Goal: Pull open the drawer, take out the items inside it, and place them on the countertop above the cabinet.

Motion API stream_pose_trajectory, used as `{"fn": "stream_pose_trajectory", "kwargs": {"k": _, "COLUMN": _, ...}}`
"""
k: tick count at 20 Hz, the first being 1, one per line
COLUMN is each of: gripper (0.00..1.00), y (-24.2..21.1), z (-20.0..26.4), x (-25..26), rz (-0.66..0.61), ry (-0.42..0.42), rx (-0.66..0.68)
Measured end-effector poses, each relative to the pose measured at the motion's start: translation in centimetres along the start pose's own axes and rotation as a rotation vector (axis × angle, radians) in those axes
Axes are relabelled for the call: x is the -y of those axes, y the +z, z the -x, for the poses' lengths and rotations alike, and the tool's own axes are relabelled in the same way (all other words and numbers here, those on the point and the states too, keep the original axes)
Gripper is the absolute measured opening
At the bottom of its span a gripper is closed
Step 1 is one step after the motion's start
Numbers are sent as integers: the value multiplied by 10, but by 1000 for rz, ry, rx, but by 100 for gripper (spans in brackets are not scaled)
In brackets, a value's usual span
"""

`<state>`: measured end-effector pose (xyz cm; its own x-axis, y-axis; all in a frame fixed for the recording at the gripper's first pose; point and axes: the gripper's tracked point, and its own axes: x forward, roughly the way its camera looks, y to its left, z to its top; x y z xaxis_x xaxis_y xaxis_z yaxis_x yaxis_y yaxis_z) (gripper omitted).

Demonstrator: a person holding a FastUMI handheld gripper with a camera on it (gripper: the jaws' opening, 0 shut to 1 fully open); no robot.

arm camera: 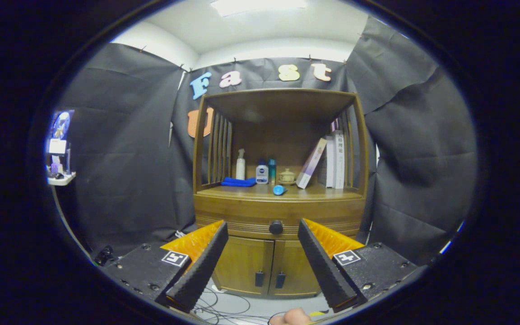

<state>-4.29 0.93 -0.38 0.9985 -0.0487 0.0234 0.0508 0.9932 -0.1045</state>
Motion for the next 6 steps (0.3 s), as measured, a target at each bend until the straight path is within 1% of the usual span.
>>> {"fn": "stream_pose_trajectory", "kwargs": {"k": 6, "gripper": 100, "y": -10, "z": 42, "x": -18, "rz": 19, "ry": 40, "rx": 4}}
